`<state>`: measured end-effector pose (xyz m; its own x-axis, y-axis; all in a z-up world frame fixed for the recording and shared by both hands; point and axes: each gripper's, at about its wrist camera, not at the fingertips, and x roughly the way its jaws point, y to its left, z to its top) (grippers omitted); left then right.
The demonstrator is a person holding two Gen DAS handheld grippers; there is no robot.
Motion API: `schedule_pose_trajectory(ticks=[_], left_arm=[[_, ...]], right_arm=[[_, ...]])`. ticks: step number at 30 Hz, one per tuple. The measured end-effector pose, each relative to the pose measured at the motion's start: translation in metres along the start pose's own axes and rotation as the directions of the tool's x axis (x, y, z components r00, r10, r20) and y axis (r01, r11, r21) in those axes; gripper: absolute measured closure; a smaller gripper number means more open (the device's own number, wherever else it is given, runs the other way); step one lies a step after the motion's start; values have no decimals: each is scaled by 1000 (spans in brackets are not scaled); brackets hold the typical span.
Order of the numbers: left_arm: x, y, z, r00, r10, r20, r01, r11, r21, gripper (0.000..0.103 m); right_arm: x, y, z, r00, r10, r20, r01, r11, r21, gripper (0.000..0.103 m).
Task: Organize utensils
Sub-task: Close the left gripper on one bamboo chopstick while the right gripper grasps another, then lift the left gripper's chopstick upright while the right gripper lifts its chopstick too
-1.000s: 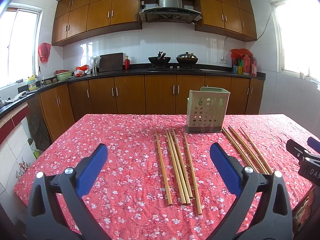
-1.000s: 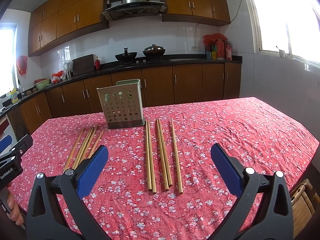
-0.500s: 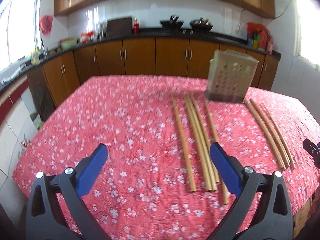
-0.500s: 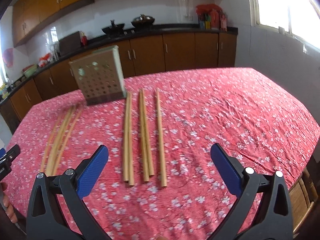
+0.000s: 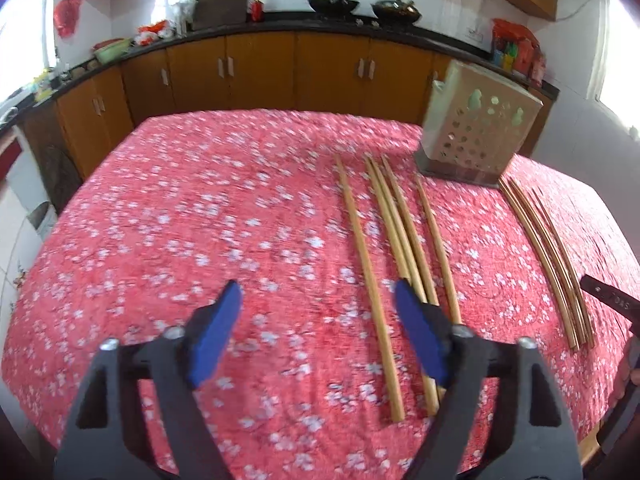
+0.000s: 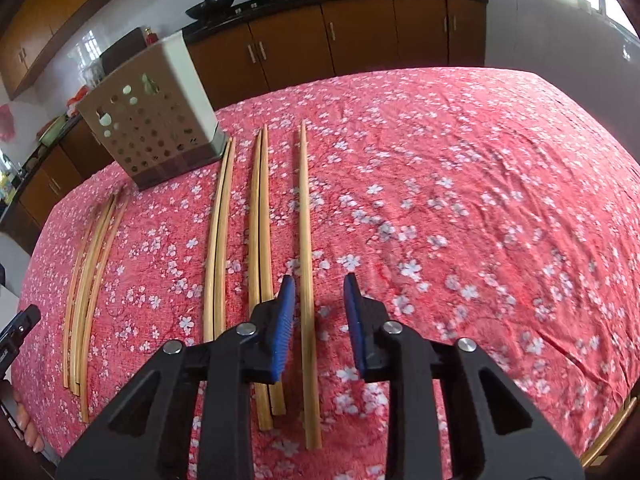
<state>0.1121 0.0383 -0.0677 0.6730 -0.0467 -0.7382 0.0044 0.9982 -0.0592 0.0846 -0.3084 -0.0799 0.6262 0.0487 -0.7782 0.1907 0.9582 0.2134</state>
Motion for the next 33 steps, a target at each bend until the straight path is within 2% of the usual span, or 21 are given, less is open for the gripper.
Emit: schedule_pose_trajectory(ticks=[1, 5, 10, 11, 13, 16, 26, 33], left_arm=[[4, -3, 1, 1000, -12, -15, 12, 1000, 9, 40], [18, -16, 1, 998, -20, -52, 23, 998, 61, 50], [33, -25, -3, 993, -32, -110, 42, 994, 97, 74], [33, -26, -4, 994, -27, -108, 38, 994, 103, 75], [34, -28, -4, 994, -15, -107, 28, 992, 120, 85], [37, -26, 0, 994, -11, -110, 25, 992, 124, 93], [69, -7, 33, 996, 19, -85, -8, 991, 132, 95], [69, -2, 36, 998, 9, -65, 0, 991, 137, 94]], right_arm=[[2, 1, -1, 1000, 1, -6, -1, 1000, -6, 81], [7, 4, 1, 999, -30, 16, 30, 999, -44, 86], [11, 7, 2, 999, -42, 25, 43, 997, -67, 87], [10, 6, 2, 999, -44, 27, 46, 996, -71, 88], [11, 7, 2, 998, -51, 31, 53, 995, -79, 93], [14, 9, 4, 998, -50, 33, 53, 994, -92, 95], [42, 4, 41, 996, -78, 43, 81, 994, -79, 95], [47, -6, 52, 997, -62, 41, 65, 996, -64, 95]])
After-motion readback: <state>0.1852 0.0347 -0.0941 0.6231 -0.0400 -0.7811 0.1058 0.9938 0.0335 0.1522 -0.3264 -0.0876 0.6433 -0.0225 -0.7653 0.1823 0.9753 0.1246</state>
